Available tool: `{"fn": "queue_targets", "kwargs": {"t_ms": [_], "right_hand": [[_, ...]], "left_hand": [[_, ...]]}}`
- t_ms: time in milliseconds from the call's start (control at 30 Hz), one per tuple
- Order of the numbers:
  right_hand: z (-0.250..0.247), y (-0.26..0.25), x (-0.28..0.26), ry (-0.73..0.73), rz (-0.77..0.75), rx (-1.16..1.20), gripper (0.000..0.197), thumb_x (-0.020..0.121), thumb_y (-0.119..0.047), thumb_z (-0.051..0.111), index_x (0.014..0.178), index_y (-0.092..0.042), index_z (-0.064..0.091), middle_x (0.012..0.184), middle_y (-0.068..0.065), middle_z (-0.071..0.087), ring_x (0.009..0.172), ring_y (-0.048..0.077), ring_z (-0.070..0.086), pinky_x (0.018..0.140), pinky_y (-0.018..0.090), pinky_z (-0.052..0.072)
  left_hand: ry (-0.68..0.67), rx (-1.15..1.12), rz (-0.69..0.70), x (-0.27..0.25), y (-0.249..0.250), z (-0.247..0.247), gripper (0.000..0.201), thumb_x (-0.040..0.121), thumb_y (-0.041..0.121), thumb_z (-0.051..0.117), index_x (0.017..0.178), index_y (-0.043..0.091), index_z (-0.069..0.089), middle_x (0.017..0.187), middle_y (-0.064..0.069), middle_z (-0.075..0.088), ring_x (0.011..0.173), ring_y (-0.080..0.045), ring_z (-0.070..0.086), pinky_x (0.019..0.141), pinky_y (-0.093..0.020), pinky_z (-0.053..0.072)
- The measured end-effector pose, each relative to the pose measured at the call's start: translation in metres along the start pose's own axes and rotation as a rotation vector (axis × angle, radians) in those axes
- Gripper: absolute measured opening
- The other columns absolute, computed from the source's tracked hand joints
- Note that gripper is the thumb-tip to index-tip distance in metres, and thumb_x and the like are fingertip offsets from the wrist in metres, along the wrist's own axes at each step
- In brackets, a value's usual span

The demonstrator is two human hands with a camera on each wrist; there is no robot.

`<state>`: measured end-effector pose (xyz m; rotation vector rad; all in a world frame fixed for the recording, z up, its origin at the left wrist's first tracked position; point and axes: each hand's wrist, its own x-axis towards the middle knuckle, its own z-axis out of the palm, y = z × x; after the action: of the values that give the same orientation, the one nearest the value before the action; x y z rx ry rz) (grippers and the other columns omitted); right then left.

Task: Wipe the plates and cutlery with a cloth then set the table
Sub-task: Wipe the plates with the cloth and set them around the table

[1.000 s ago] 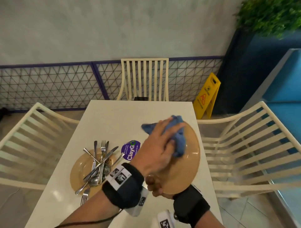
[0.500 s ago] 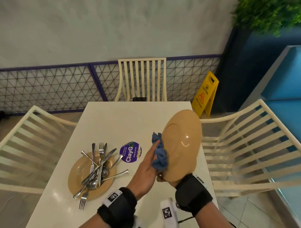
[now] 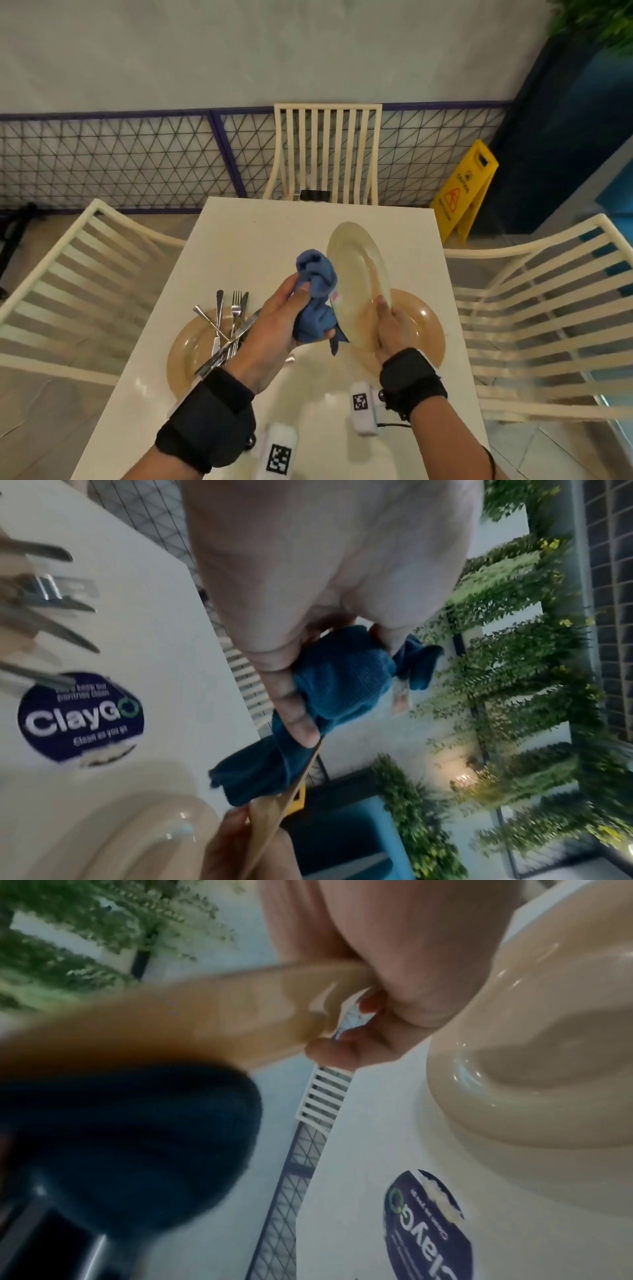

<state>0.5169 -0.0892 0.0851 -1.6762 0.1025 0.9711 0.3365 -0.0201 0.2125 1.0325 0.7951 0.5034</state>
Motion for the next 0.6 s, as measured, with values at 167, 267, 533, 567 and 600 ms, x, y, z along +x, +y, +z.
{"fn": "queue_targets", "kwargs": {"t_ms": [167,267,533,567,600], "right_hand": [[0.02,-0.012,0.016,-0.028,0.059,0.183,0.038,0.106,-0.028,0.045,0.138,-0.01,0.048,0.127,0.016,0.063,0.107,0.031,0.063,0.065,0.034,0.053],[0.039,-0.01,0.04,-0.02,0.098,0.212,0.038,0.105,-0.023,0.044,0.141,-0.014,0.042,0.128,0.017,0.06,0.112,0.036,0.061,0.067,0.039,0.058],[0.093,-0.002,0.109,0.004,0.149,0.274,0.039,0.097,0.004,0.037,0.133,-0.007,0.049,0.126,0.021,0.064,0.109,0.041,0.064,0.067,0.052,0.062],[0.1,-0.002,0.119,0.01,0.169,0.264,0.036,0.098,0.002,0.039,0.13,-0.006,0.052,0.12,0.018,0.068,0.111,0.041,0.063,0.065,0.046,0.062],[0.108,-0.005,0.123,0.018,0.18,0.185,0.028,0.1,-0.003,0.043,0.125,-0.006,0.055,0.111,0.013,0.073,0.115,0.039,0.062,0.068,0.04,0.062]], "left_hand": [[0.176,0.029,0.038,0.022,0.005,-0.06,0.032,0.102,0.028,0.052,0.133,0.028,0.061,0.129,-0.004,0.069,0.123,-0.026,0.063,0.104,-0.053,0.049],[0.253,0.069,0.019,0.034,0.002,-0.094,0.03,0.102,0.027,0.054,0.13,0.035,0.063,0.129,0.001,0.068,0.123,-0.023,0.063,0.11,-0.056,0.043],[0.292,0.076,-0.024,0.054,-0.004,-0.158,0.037,0.104,0.021,0.049,0.139,0.03,0.056,0.135,0.005,0.065,0.126,-0.016,0.061,0.115,-0.049,0.04],[0.302,0.082,-0.034,0.057,-0.007,-0.166,0.037,0.103,0.02,0.049,0.138,0.029,0.057,0.135,0.005,0.065,0.126,-0.016,0.061,0.115,-0.049,0.04],[0.304,0.082,-0.042,0.058,-0.007,-0.17,0.037,0.103,0.02,0.049,0.138,0.029,0.057,0.136,0.005,0.065,0.126,-0.017,0.061,0.114,-0.05,0.04]]}}
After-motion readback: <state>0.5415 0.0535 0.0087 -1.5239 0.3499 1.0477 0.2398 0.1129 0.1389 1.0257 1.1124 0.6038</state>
